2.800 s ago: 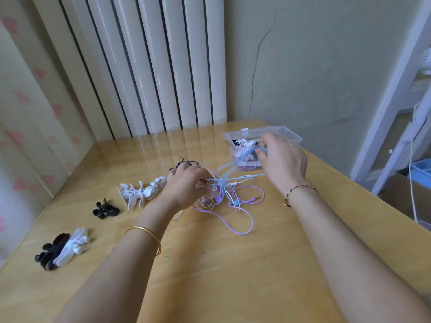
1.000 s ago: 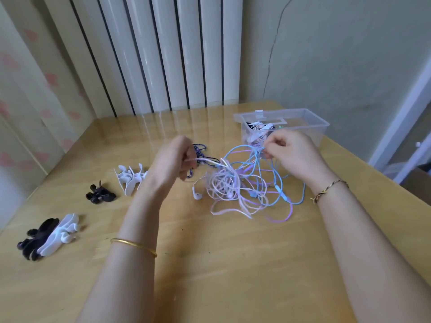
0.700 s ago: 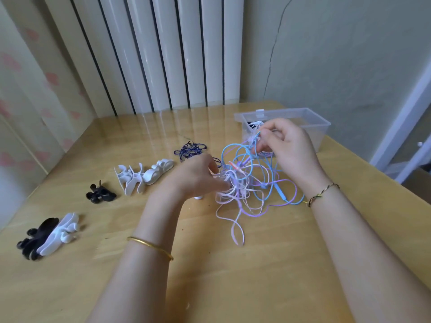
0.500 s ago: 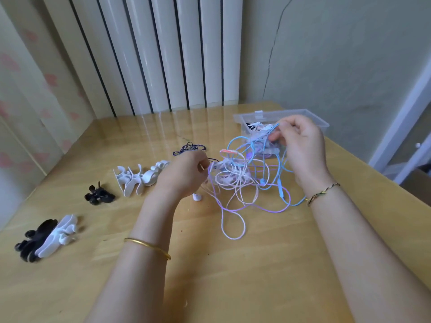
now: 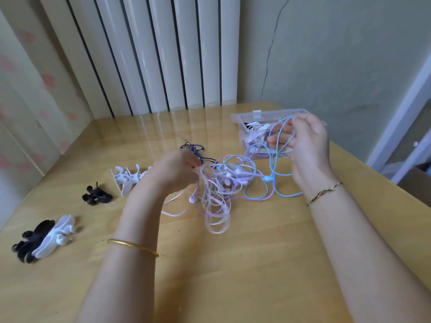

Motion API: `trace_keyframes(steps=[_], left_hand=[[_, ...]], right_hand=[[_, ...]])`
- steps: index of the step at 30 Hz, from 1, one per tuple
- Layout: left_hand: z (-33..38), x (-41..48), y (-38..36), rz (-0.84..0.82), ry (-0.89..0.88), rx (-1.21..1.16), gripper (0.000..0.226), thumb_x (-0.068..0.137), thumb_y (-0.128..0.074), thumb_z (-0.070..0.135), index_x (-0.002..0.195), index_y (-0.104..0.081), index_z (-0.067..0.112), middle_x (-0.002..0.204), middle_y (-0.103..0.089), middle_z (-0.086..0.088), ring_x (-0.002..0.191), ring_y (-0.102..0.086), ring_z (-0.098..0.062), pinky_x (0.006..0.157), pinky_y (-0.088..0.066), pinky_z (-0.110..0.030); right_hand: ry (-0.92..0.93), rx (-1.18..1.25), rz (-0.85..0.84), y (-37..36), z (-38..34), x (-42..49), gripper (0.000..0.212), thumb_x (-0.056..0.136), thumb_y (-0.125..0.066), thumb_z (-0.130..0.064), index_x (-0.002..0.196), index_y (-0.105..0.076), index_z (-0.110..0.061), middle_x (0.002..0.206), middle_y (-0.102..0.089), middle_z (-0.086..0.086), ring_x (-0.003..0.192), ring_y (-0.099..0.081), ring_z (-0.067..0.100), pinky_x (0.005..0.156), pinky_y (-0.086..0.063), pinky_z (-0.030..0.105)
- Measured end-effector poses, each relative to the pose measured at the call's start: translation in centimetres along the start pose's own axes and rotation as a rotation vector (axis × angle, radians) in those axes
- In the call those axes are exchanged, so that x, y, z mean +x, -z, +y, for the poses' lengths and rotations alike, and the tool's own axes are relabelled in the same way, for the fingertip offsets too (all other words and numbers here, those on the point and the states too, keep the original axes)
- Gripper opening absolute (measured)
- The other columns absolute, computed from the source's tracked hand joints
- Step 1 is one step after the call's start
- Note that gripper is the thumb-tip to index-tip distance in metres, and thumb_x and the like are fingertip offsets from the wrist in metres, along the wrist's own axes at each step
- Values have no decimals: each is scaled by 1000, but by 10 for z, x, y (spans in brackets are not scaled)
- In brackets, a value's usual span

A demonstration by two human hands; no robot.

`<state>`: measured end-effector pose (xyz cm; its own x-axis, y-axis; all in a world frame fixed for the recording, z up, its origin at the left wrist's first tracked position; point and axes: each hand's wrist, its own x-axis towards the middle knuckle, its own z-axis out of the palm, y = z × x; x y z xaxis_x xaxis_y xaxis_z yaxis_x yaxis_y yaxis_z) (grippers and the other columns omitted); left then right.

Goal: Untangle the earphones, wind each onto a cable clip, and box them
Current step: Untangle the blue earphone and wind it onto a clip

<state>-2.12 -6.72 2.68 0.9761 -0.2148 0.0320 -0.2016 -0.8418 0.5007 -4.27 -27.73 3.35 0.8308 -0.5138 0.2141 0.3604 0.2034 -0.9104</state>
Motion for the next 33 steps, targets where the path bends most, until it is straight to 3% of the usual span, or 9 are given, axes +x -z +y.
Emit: trace_keyframes(steps=[3,5,8,12,17,21,26,29,33], left_hand=[[14,-7,10,96,-44,-11,44,81,-47,0,117,-63,20,117,-59,-2,111,-51,-24,93,-41,-30],[23,-7,9,209,-141,-120,43,81,-50,1,118,-62,19,121,-59,0,113,-51,-19,92,-42,-27],[42,-8,-11,75,-323,-221,40,82,-69,20,121,-59,21,120,-58,7,107,-52,-8,83,-38,-15],[40,6,-50,-60,-297,6,27,83,-70,27,109,-64,23,104,-64,6,102,-59,-18,91,-46,-34],[18,17,-51,97,-219,178,19,87,-52,11,95,-68,19,96,-68,-3,97,-59,-31,83,-46,-35],[5,20,-49,197,-87,403,25,91,-48,12,108,-64,21,108,-65,-2,105,-57,-27,79,-32,-31],[4,21,-43,168,7,368,23,93,-44,14,112,-56,15,112,-61,-7,104,-55,-30,85,-37,-36],[10,19,-41,89,22,249,23,94,-43,19,113,-54,14,110,-59,-10,100,-55,-31,86,-43,-38],[10,19,-39,26,26,173,20,91,-47,23,108,-55,16,109,-59,-8,100,-54,-30,88,-46,-40]], right_hand=[[2,5,-95,-2,-3,-3,21,98,-35,-6,80,-44,-12,61,-67,5,43,-56,14,45,-46,24],[6,6,-143,-3,-5,-5,22,98,-36,-7,79,-44,-13,60,-68,5,45,-54,14,46,-44,24],[-8,60,-226,-6,-10,-10,22,100,-37,-9,80,-46,-14,64,-70,6,49,-56,15,50,-46,26],[-13,118,-251,-6,-17,-14,21,100,-37,-10,82,-48,-13,62,-68,4,48,-55,15,49,-46,24],[-91,212,-173,7,-21,1,25,96,-37,-5,76,-49,-13,40,-31,-6,35,-23,10,40,-28,16],[-202,-332,-260,24,-23,9,23,87,-44,-7,66,-50,-15,37,-24,-7,30,-14,6,38,-12,10],[-216,-1403,-457,26,-12,0,31,89,-52,-17,58,-58,-16,51,-48,2,44,-41,14,42,-28,22],[-301,-1626,-648,28,-8,-3,28,89,-60,-33,69,-62,-13,63,-56,3,56,-51,18,53,-38,24],[-18,-1562,-644,17,1,-4,37,87,-57,-50,85,-67,-14,75,-57,-1,79,-53,18,75,-46,31]])
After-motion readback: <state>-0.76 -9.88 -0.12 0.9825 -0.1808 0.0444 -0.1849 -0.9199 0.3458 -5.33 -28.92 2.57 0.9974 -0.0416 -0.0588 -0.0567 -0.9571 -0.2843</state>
